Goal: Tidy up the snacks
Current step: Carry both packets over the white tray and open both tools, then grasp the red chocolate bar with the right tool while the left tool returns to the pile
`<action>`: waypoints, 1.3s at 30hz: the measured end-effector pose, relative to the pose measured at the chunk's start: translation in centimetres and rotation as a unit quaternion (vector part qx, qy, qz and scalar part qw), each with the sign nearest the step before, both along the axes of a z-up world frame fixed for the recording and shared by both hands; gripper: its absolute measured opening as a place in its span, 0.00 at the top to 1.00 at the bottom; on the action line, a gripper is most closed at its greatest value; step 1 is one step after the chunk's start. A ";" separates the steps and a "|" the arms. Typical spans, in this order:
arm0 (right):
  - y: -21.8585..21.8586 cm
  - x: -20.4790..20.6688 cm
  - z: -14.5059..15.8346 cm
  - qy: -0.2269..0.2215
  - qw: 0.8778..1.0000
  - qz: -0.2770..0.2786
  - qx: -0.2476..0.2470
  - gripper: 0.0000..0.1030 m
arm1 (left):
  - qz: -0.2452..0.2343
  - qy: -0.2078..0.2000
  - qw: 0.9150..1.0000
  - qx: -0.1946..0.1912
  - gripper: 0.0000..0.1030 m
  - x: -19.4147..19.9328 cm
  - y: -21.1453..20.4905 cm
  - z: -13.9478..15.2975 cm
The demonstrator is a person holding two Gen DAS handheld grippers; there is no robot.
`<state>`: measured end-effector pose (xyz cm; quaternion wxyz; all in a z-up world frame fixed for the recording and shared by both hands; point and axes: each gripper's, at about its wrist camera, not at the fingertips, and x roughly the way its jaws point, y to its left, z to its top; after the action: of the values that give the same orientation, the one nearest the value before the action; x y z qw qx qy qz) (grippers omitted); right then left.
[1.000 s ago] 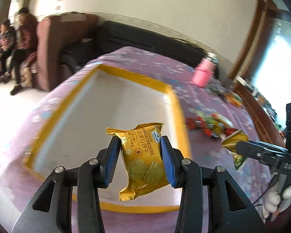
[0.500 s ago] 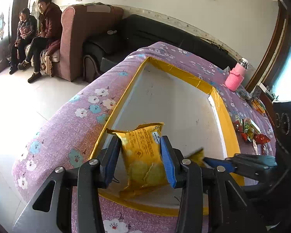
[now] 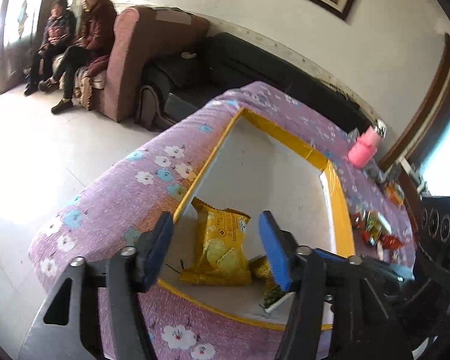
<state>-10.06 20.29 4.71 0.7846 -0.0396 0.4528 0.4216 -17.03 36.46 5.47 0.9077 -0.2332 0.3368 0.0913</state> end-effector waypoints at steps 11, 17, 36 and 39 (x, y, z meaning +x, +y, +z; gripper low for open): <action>-10.2 -0.1 2.2 -0.030 0.996 -0.078 0.030 0.47 | -0.042 -0.052 0.998 0.002 0.29 -1.5 -4.5 4.1; -22.8 3.0 2.2 -0.029 0.976 -0.212 0.032 0.47 | -0.113 -0.034 0.993 0.023 0.29 0.4 -10.4 3.9; -29.7 11.7 -1.5 0.039 0.971 -0.235 0.018 0.66 | -0.197 -0.001 0.979 0.053 0.29 1.6 -18.4 3.7; -30.0 8.9 0.3 0.034 0.981 -0.180 0.071 0.65 | -0.203 0.003 0.978 0.048 0.29 2.0 -18.7 3.2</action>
<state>-1.17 -9.74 5.00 0.8324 0.1131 0.4480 0.3061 -14.99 17.76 8.67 0.9166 -0.1157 0.3746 -0.0782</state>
